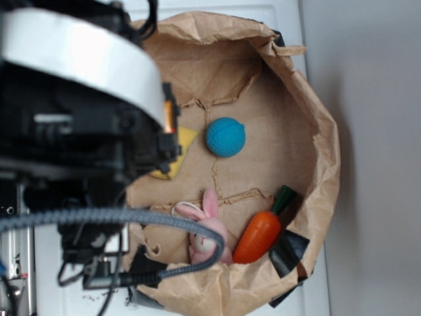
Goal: Grab the blue ball.
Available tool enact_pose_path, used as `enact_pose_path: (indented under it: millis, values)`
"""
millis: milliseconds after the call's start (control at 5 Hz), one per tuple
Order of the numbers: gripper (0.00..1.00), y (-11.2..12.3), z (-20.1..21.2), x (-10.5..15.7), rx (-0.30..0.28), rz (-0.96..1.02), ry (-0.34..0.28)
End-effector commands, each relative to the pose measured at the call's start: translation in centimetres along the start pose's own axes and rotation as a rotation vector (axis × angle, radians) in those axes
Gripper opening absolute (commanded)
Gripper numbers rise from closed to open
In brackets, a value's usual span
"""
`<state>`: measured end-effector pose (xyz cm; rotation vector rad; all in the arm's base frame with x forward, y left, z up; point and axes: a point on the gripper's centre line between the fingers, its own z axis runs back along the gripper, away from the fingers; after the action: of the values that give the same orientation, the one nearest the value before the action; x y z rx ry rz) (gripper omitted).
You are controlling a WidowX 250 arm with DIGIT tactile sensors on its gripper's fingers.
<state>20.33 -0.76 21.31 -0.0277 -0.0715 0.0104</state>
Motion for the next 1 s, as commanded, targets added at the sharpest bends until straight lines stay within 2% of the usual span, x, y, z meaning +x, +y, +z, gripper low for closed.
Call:
enact_pose_path:
  millis: [0,200,400,600,800]
  values:
    - [1.0,1.6,-3.0,5.2,0.013,0.08,-0.078]
    - [1.0,2.9,-7.2,8.6,0.067,0.127,-0.117]
    - [1.0,4.1,-9.7,9.5,0.1,0.154,-0.106]
    - [1.0,4.6,-12.0,9.2,0.128,0.149,-0.106]
    - [1.0,5.2,-14.1,8.9,0.192,0.127,-0.081]
